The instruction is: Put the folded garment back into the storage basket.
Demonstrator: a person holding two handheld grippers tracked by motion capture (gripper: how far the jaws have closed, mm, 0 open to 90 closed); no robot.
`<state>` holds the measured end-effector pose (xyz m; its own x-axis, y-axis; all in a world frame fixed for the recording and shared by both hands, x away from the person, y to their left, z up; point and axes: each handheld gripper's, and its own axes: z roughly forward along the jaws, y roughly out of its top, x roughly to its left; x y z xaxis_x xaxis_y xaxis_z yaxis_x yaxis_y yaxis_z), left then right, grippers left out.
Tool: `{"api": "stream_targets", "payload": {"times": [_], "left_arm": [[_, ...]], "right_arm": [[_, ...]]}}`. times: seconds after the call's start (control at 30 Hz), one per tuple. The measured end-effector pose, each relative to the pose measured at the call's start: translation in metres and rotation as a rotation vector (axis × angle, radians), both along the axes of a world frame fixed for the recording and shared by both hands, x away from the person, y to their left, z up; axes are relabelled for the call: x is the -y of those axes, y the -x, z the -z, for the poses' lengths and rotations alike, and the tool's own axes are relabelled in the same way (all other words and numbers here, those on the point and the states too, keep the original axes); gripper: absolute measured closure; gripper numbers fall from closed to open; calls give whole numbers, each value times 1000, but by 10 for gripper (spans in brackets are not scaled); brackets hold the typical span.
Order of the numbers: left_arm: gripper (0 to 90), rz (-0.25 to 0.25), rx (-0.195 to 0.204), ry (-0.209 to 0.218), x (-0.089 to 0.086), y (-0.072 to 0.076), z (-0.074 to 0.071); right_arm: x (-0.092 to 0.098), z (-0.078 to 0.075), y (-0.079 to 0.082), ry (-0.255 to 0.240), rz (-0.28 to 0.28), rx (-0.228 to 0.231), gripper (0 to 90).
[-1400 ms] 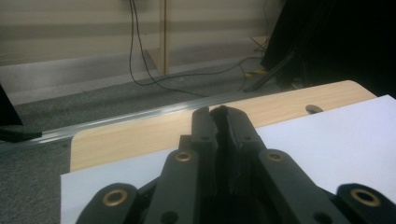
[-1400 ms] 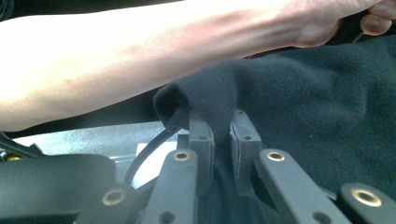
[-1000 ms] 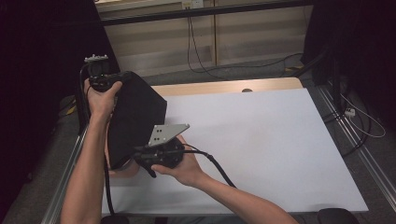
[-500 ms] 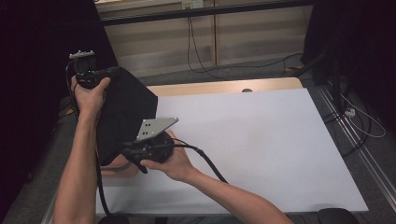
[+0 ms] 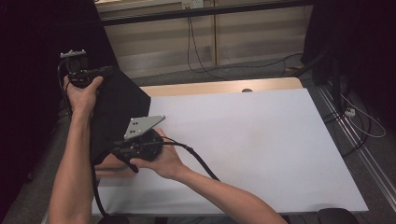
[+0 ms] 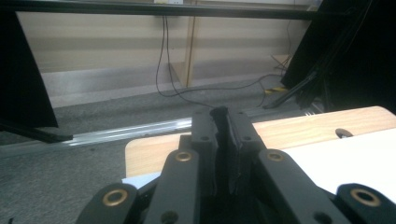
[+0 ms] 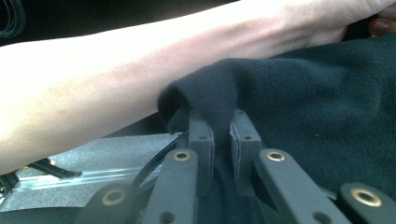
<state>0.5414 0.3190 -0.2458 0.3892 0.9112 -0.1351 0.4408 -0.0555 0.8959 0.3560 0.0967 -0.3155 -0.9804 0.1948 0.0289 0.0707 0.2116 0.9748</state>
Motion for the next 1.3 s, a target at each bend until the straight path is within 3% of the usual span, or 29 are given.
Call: {"api": "stream_targets", "payload": {"times": [0.47, 0.63, 0.8, 0.83, 1.17, 1.23, 1.3], "left_arm": [[830, 24, 9, 12, 16, -7, -1], [829, 42, -24, -21, 15, -14, 16], [828, 28, -21, -22, 7, -17, 22], [828, 28, -22, -39, 3, -17, 24], [827, -34, -43, -44, -19, -14, 38], [827, -43, -54, -71, -23, -14, 44], [828, -59, -54, -60, -28, -15, 48]], "right_arm": [[14, -8, -3, 14, 24, 14, 826], [3, 8, -10, 38, 25, -16, 825], [-12, 19, -14, 52, 21, -28, 825], [-15, 20, -15, 54, 21, -30, 826], [-36, 27, -19, 76, 7, -40, 825], [-43, 31, -21, 87, 12, -47, 825], [-48, 34, -22, 84, 10, -54, 825]]}}
